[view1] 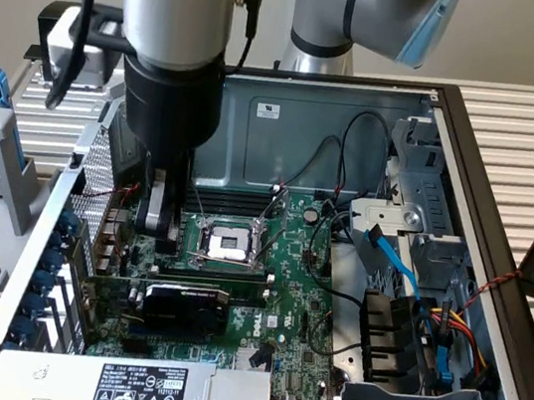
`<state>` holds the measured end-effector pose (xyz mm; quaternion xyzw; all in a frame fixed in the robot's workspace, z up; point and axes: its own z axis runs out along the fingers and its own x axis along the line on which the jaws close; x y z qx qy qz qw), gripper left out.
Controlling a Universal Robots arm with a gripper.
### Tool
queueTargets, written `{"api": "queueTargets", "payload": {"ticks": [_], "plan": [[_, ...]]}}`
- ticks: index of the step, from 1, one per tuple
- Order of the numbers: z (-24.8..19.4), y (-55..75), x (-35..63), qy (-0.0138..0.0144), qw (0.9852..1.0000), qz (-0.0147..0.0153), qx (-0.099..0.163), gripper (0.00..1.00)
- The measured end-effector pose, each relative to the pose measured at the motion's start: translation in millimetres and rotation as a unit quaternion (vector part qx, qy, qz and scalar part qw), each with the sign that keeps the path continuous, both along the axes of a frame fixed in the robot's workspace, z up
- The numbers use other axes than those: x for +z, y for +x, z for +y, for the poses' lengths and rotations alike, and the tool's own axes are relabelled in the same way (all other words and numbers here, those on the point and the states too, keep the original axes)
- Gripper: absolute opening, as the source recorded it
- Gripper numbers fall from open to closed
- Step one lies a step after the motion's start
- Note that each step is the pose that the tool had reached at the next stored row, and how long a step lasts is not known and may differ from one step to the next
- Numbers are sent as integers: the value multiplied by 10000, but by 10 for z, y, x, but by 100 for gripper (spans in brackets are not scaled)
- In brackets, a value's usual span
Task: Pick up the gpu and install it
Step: 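Press down on the gpu until it lock into place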
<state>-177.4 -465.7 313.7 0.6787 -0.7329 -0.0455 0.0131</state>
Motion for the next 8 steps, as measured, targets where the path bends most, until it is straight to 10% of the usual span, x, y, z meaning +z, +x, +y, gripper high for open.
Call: {"api": "queueTargets", "payload": {"ticks": [8], "plan": [[-1,0,12,4,10000,1,71,11]]}}
